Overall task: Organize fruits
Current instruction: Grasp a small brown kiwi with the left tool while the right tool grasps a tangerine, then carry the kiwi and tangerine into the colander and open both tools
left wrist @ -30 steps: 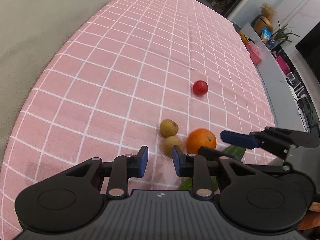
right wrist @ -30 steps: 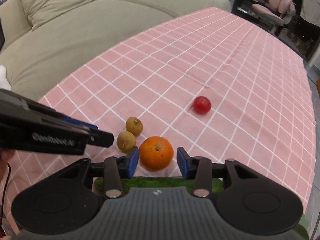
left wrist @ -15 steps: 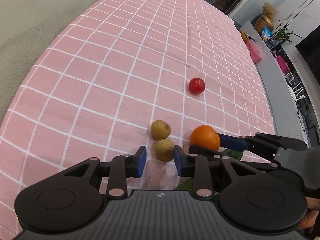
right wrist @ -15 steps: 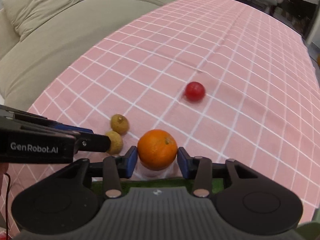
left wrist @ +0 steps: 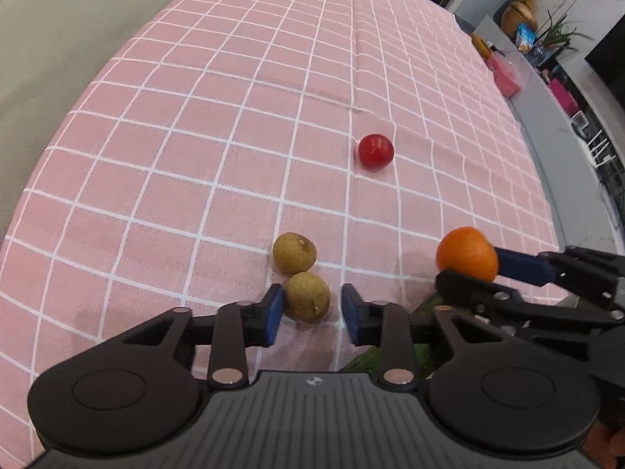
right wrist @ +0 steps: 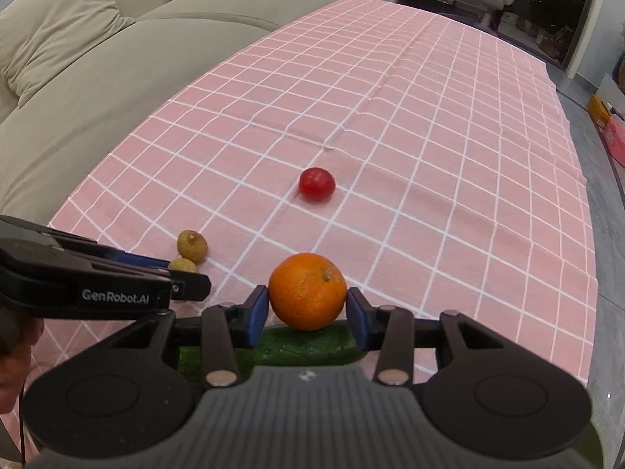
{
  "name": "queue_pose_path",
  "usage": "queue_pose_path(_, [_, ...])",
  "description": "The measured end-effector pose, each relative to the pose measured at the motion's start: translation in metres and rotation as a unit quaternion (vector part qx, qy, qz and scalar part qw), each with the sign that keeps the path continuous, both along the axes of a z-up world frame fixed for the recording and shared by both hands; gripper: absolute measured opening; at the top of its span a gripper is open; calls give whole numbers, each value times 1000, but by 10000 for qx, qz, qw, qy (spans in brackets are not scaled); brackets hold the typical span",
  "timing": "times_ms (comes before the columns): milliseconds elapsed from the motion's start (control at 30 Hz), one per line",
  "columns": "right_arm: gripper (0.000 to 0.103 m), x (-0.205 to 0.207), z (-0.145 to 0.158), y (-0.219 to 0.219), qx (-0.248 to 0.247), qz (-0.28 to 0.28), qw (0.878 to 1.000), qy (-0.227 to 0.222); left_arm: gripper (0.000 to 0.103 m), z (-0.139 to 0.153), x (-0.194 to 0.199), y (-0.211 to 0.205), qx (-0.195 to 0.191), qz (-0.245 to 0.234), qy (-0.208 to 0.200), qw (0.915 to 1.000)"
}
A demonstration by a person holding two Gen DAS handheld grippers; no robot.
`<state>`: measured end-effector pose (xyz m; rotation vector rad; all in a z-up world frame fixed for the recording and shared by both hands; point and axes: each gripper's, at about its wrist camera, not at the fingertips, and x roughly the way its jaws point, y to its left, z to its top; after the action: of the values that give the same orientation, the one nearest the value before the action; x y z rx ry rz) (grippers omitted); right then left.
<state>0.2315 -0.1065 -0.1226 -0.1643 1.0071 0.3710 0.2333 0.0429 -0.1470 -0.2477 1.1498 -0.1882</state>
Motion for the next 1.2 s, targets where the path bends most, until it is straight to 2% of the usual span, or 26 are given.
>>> queue_pose_path(200, [40, -10, 8, -5, 152, -36, 9999, -43, 28, 9, -7, 2, 30, 4, -107, 9999])
queue_pose_path(433, [40, -41, 40, -20, 357, -84, 9987, -352, 28, 53, -28, -9, -78, -232, -580, 9980])
queue_pose_path(633, [40, -86, 72, -61, 520, -356, 9963, -593, 28, 93, -59, -37, -401, -665, -921, 9927])
queue_pose_path(800, [40, -130, 82, -103, 362, -724, 9942, -708, 28, 112, -83, -74, -493, -1176, -1134, 9853])
queue_pose_path(900, [40, -150, 80, -126, 269, -973, 9927, -663, 28, 117, -93, -96, -482, -1484, -1209, 9803])
queue_pose_path(1067, [40, -178, 73, -154, 235, -1360, 9893, -463, 28, 112, -101, -126, -763, -1891, -1051, 9733])
queue_pose_path(1200, [40, -187, 66, -164, 239, -1541, 9871, -355, 28, 94, -99, -139, -778, -1986, -776, 9739])
